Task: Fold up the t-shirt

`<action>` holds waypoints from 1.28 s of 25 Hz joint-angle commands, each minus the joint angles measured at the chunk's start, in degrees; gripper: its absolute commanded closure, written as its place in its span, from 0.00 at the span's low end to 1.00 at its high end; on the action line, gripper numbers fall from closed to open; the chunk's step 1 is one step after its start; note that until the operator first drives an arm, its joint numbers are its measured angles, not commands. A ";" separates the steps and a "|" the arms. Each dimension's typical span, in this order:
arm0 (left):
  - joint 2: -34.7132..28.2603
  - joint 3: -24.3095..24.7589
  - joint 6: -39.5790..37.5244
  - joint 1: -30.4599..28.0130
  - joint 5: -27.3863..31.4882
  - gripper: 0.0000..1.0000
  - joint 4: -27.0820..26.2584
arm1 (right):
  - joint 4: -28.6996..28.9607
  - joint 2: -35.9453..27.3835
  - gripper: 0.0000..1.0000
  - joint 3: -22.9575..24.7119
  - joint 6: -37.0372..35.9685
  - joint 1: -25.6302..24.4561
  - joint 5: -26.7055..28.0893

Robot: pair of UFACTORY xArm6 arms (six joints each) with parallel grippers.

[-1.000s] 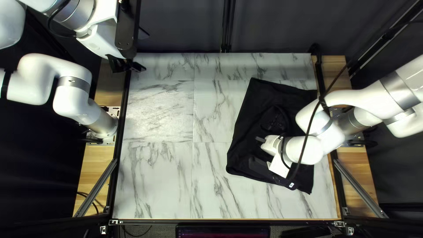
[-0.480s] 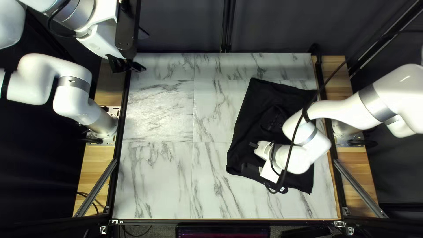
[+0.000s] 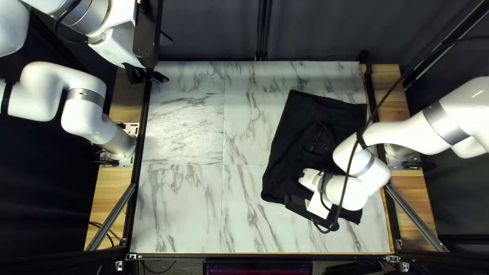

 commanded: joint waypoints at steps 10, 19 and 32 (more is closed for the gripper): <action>0.00 0.00 0.00 0.00 0.00 0.00 0.00 | 1.53 -13.71 1.00 1.29 3.44 4.00 10.82; 0.00 0.00 0.00 0.00 0.00 0.00 0.00 | -0.83 -20.16 1.00 1.24 6.50 3.84 15.16; 0.00 0.00 0.00 0.00 0.00 0.00 0.00 | -5.29 -25.75 1.00 2.09 3.97 -2.27 15.31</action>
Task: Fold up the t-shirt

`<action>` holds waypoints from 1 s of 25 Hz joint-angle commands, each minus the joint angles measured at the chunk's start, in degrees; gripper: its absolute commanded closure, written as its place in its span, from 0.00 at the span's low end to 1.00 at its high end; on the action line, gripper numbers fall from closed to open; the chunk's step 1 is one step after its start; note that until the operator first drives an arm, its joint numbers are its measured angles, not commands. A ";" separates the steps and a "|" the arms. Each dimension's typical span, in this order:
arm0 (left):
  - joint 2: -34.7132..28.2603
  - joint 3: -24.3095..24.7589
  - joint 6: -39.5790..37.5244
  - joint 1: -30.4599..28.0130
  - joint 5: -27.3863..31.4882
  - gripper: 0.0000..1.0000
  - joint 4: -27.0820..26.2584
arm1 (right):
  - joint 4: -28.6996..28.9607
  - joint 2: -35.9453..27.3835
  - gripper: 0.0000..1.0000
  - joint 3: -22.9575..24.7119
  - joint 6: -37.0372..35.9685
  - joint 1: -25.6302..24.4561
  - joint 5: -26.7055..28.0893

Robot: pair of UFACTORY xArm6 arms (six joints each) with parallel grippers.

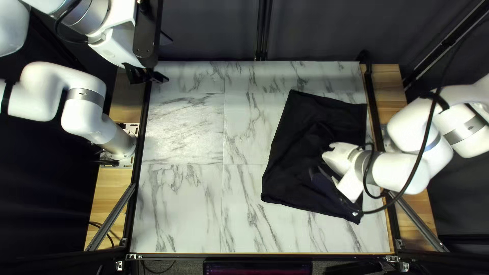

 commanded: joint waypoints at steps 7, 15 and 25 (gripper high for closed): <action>0.00 0.00 0.00 0.00 0.00 0.00 0.00 | -2.20 -2.03 1.00 -0.26 2.11 2.47 4.28; 0.00 0.00 0.00 0.00 0.00 0.00 0.00 | 0.39 7.69 1.00 -3.03 14.55 14.66 6.73; 0.00 0.00 0.00 0.00 0.00 0.00 0.00 | 5.57 18.94 1.00 -7.45 19.92 21.38 4.06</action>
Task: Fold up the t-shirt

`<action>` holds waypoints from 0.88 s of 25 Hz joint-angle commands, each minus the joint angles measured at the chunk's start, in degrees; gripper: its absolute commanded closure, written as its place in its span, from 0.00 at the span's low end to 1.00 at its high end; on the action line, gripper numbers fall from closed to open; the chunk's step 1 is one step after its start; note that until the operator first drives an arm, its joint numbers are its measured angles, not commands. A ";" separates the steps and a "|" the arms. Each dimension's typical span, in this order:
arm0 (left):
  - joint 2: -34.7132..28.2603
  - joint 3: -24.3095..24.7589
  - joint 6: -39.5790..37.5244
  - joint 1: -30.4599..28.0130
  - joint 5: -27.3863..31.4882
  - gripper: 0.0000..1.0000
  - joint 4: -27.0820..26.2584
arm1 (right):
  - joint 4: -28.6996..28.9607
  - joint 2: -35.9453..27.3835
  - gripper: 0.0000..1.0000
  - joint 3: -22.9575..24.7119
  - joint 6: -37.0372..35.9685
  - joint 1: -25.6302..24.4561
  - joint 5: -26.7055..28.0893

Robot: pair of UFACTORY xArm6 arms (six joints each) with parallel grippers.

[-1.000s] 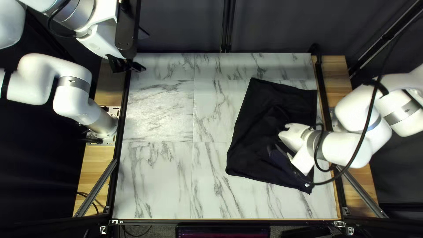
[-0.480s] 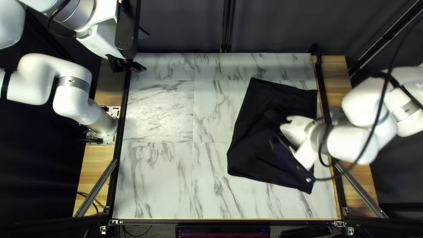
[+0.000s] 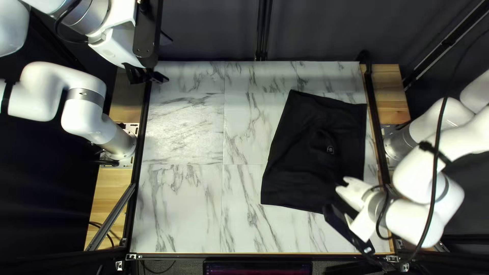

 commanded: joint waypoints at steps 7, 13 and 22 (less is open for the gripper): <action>0.00 0.00 0.00 0.00 0.00 0.00 0.00 | 5.18 9.29 1.00 -3.38 1.89 3.25 -5.29; 0.00 0.00 0.00 0.00 0.00 0.00 0.00 | 8.08 6.57 1.00 -2.63 -0.54 3.04 -3.17; 0.00 0.00 0.00 0.00 0.00 0.00 0.00 | 9.78 0.58 1.00 -4.48 -2.79 2.57 6.69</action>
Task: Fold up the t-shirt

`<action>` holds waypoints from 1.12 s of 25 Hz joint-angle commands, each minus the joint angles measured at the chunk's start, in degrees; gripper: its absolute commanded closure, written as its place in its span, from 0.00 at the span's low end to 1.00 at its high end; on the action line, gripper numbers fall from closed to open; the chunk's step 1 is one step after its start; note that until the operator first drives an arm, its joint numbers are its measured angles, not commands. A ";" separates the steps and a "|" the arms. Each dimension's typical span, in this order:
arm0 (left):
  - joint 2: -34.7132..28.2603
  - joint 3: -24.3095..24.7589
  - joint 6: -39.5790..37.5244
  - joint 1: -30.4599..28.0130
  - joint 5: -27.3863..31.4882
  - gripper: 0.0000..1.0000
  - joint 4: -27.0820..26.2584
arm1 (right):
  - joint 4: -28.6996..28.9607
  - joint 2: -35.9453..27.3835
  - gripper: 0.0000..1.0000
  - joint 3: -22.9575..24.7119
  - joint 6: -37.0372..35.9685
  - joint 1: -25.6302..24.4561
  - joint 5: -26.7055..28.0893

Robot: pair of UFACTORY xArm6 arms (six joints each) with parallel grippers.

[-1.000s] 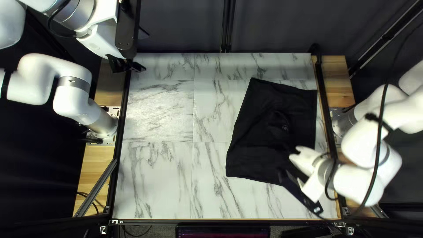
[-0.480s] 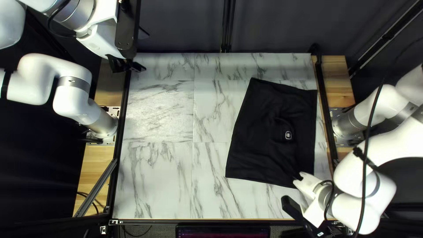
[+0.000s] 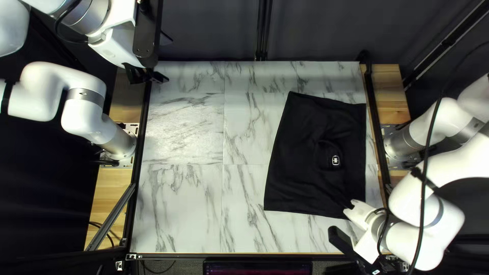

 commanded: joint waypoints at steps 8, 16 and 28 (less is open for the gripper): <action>0.00 0.00 0.00 0.00 0.00 0.00 0.00 | 4.27 0.49 1.00 3.17 -1.30 -0.35 -2.98; 0.00 0.00 0.00 0.00 0.00 0.00 0.00 | 2.27 -2.34 1.00 -2.00 -6.91 -4.08 5.00; 0.00 0.00 0.00 0.00 0.00 0.00 0.00 | 1.27 -2.56 1.00 -10.74 -7.54 -3.80 18.35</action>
